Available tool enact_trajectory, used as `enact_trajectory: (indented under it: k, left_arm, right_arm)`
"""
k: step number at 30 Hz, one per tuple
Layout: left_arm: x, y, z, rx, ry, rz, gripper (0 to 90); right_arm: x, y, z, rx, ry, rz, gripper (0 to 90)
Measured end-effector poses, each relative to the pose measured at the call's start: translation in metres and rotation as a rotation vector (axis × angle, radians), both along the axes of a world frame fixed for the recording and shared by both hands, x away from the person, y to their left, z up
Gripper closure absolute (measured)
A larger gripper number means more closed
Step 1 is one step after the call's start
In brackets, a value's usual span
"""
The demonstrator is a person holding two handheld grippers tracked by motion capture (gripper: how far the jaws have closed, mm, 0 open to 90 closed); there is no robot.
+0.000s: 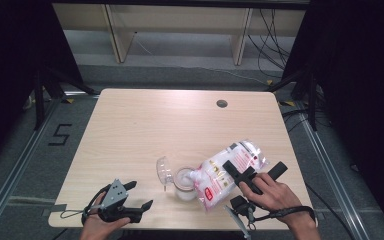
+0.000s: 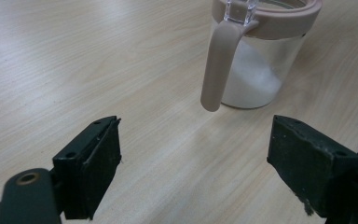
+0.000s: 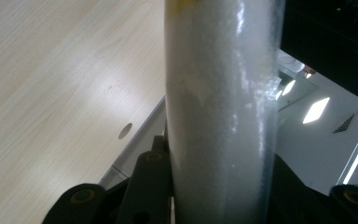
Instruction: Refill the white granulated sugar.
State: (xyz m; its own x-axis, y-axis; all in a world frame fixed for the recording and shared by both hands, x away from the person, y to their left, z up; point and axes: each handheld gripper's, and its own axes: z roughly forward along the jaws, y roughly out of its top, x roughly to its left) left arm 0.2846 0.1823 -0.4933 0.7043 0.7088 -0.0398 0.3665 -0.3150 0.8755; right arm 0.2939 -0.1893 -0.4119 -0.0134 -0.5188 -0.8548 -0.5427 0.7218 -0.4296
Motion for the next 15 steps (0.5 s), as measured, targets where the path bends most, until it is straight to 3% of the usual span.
enact_trajectory:
  k: [15]
  left_arm:
    - [-0.0001,-0.0005,-0.0005,-0.009,0.003,0.0,16.6]
  right_arm:
    - [0.0014,-0.002,0.0007,0.014,0.01,-0.004,78.0]
